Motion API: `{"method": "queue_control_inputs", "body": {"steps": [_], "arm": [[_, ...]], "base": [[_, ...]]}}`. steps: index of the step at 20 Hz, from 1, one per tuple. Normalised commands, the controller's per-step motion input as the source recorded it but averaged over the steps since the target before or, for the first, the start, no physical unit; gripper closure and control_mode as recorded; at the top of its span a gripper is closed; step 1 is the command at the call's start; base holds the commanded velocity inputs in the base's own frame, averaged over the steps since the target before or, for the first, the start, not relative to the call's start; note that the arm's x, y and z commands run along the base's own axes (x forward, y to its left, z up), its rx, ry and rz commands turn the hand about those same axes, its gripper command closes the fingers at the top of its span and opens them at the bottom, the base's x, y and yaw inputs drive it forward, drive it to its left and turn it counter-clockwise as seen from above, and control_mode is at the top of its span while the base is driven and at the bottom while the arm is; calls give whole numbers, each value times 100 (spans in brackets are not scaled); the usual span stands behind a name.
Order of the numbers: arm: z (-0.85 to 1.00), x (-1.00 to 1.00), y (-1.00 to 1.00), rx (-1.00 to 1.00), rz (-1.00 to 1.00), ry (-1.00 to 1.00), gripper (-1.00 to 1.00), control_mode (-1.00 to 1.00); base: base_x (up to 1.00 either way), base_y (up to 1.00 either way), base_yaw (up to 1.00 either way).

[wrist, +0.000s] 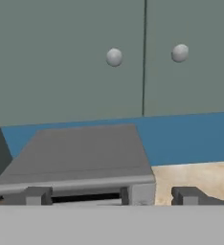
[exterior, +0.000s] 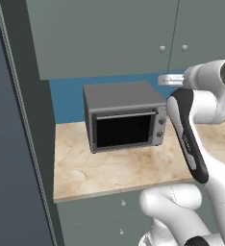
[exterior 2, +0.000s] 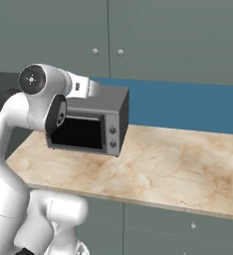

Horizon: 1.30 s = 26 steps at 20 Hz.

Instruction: The dining table condiment station is running low on syrup bottle. Refill the condiment station by opening the cabinet and taking the syrup bottle from the cabinet and placing it on the dining table.

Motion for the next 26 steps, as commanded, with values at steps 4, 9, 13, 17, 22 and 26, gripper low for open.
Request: {"method": "queue_control_inputs", "body": {"steps": [4, 9, 13, 17, 22, 26], "arm": [[33, 0, 0, 0, 0, -13, -100, -100], [0, 0, 6, -1, 0, -14, -100, -100], [0, 0, 13, -3, 0, -9, -100, -100], [1, 0, 3, -1, 0, -6, -100, -100], [22, 0, 0, 0, 0, -2, -100, -100], [37, 0, 0, 0, 0, 0, -100, -100]], "base": [[0, 0, 0], [0, 0, 0], [0, 0, 0], [0, 0, 0], [0, 0, 0], [0, 0, 0]]}}
